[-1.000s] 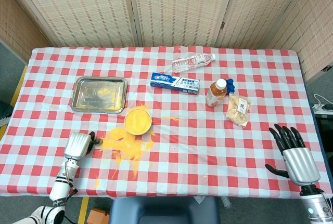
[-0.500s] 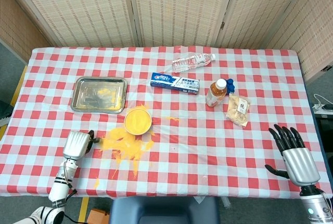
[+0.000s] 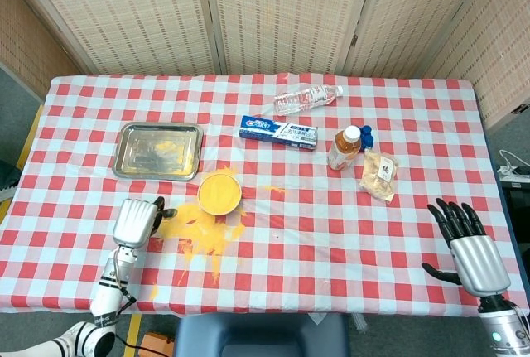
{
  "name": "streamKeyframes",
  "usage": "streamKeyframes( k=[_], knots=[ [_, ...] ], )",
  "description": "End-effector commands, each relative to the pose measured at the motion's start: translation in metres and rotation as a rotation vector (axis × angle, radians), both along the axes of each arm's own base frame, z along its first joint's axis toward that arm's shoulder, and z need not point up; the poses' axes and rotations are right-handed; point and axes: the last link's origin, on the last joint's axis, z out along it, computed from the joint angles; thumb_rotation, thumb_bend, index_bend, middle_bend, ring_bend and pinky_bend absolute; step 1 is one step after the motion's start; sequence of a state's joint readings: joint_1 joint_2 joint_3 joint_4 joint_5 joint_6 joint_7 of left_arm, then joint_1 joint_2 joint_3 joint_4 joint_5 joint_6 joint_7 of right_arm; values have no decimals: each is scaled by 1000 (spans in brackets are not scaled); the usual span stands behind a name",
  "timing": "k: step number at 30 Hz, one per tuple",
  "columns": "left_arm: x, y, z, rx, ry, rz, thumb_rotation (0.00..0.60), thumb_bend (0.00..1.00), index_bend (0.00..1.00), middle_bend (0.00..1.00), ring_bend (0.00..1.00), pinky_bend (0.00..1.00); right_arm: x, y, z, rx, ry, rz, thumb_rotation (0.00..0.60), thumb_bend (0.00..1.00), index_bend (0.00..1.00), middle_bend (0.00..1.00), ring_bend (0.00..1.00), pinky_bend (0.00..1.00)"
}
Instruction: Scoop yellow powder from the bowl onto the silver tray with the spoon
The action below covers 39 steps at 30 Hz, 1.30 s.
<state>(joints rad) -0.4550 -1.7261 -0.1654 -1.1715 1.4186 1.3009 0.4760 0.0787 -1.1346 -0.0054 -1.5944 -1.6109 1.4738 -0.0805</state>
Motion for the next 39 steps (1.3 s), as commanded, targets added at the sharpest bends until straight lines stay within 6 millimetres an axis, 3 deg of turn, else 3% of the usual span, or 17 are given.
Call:
streamKeyframes(
  k=[1,6,12,20,27,39],
  knots=[
    [44,16,-5,-2,9,-41,600,530,720,1000,1000,1000,-1,0,1,4,-2,-4,529,0,0,0,0,0],
    [80,27,-19,-14,55,-79,600,531,717,1000,1000,1000,-3,0,3,6,-4,-16,528,0,0,0,0,0],
    [97,37,-39,-25,120,-61,600,539,703,1000,1000,1000,-6,-1,5,8,-7,-34,528,0,0,0,0,0],
    [100,42,-53,-15,171,-48,600,541,691,1000,1000,1000,-9,-3,8,2,-12,-48,529,0,0,0,0,0],
    [101,41,-55,-17,191,-42,600,532,485,1000,1000,1000,-9,-3,10,-3,-12,-50,528,0,0,0,0,0],
    [101,35,-48,-32,187,-42,600,505,387,1000,1000,1000,-7,-1,11,-6,-18,-43,528,0,0,0,0,0]
  ],
)
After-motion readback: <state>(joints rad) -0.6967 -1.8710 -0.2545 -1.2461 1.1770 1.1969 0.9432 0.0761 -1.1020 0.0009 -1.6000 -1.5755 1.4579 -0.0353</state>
